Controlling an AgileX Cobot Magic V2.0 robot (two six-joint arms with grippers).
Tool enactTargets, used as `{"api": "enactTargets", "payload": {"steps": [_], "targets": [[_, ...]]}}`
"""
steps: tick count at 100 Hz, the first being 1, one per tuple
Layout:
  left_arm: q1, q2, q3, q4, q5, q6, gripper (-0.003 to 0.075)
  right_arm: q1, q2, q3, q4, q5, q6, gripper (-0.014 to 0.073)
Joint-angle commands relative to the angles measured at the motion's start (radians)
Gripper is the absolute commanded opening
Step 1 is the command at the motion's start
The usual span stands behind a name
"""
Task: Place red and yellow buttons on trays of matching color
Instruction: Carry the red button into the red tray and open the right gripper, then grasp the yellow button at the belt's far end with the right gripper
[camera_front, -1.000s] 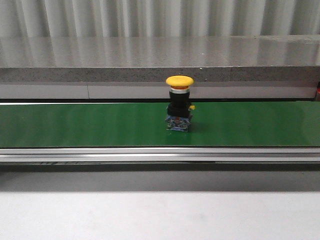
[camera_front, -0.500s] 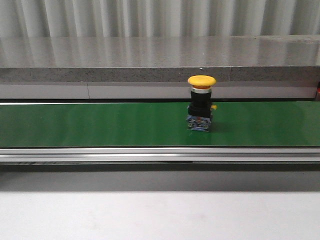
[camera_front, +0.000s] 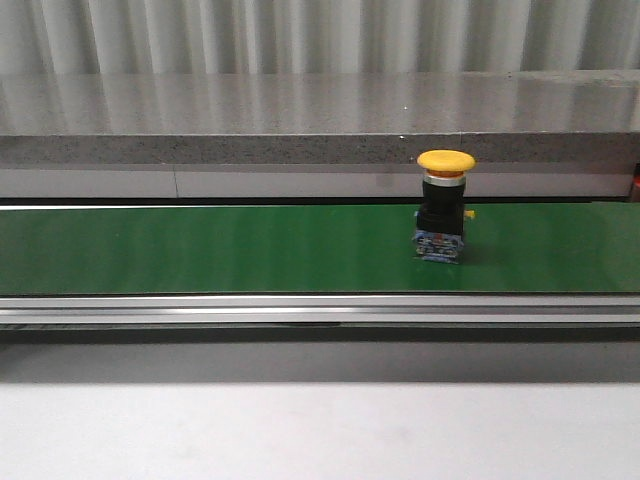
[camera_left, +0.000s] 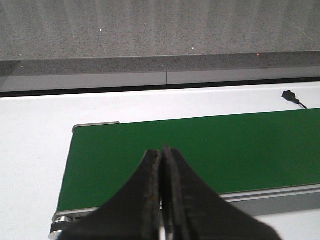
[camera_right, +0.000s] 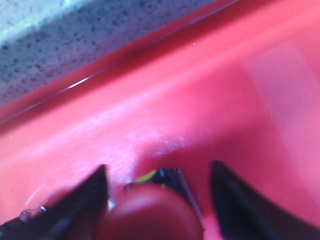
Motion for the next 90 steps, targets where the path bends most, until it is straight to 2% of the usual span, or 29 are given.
{"api": "enactTargets", "payload": {"steps": [1, 29, 59, 90], "targets": [[-0.007, 0.007, -0.028, -0.017, -0.068, -0.003, -0.0020, -0.005, -0.070, -0.035, 0.010, -0.050, -0.002, 0.0577], [-0.007, 0.007, -0.028, -0.017, -0.068, -0.003, -0.0020, -0.005, -0.158, -0.035, 0.010, -0.028, -0.002, 0.0583], [-0.007, 0.007, -0.028, -0.017, -0.068, -0.003, -0.0020, 0.013, -0.325, -0.027, 0.015, 0.079, -0.033, 0.0583], [-0.007, 0.007, -0.028, -0.017, -0.068, -0.003, -0.0020, 0.093, -0.540, 0.164, 0.015, 0.077, -0.096, 0.0583]]}}
